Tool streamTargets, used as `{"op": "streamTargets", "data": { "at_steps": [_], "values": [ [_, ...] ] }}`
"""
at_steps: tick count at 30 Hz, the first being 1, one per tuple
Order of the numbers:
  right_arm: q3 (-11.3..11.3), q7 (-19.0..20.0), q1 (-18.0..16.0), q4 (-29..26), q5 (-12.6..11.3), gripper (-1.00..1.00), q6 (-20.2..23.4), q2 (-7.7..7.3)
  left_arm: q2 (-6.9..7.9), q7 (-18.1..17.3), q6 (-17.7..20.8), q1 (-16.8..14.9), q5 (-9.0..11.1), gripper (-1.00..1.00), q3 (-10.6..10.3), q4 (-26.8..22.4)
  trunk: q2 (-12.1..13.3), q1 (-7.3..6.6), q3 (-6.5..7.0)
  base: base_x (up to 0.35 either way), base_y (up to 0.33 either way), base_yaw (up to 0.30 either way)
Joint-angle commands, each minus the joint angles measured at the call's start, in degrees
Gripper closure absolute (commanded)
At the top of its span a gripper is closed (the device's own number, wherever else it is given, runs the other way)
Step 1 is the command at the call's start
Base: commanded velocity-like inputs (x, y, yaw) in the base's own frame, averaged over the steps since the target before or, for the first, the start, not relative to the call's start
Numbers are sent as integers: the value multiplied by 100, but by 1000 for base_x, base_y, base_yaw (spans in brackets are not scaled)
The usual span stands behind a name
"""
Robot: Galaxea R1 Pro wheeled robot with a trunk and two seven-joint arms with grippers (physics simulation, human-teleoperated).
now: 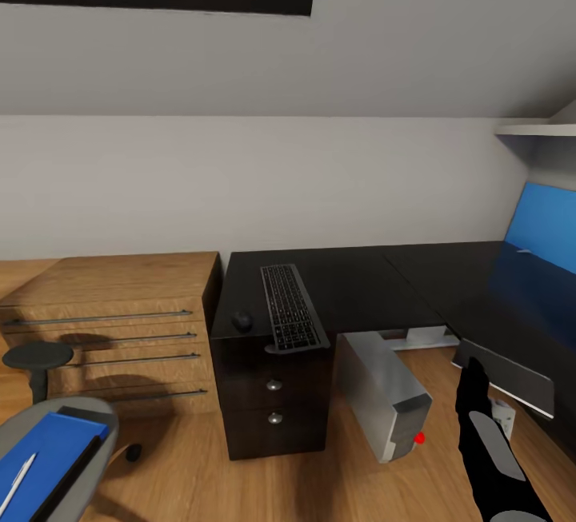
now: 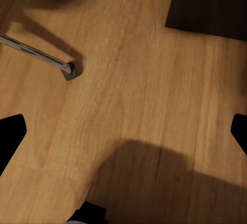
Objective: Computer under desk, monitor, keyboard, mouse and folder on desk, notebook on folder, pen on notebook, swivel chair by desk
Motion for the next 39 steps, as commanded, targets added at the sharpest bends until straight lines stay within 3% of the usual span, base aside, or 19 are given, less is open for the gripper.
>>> {"op": "streamTargets", "data": {
  "at_steps": [1,13,15,39],
  "values": [
    [7,-17,-2,-8,-42,-100,-27,-2,3,23,-32,-1,60,-100,-15,-3,-2,0,-5,15,0,0],
    [-4,-17,-2,-16,-40,-100,-32,-27,3,23,-32,-1,60,-100,-15,-3,-2,0,-5,99,0,0],
    [-12,-17,-2,-18,-40,-100,-32,-105,3,23,-32,-1,60,-100,-15,-1,-2,0,-5,34,0,0],
    [-64,-27,-2,-10,-59,-100,-54,-412,3,23,-32,-1,60,-100,-15,5,-2,0,-5,3,0,0]
  ]
}}
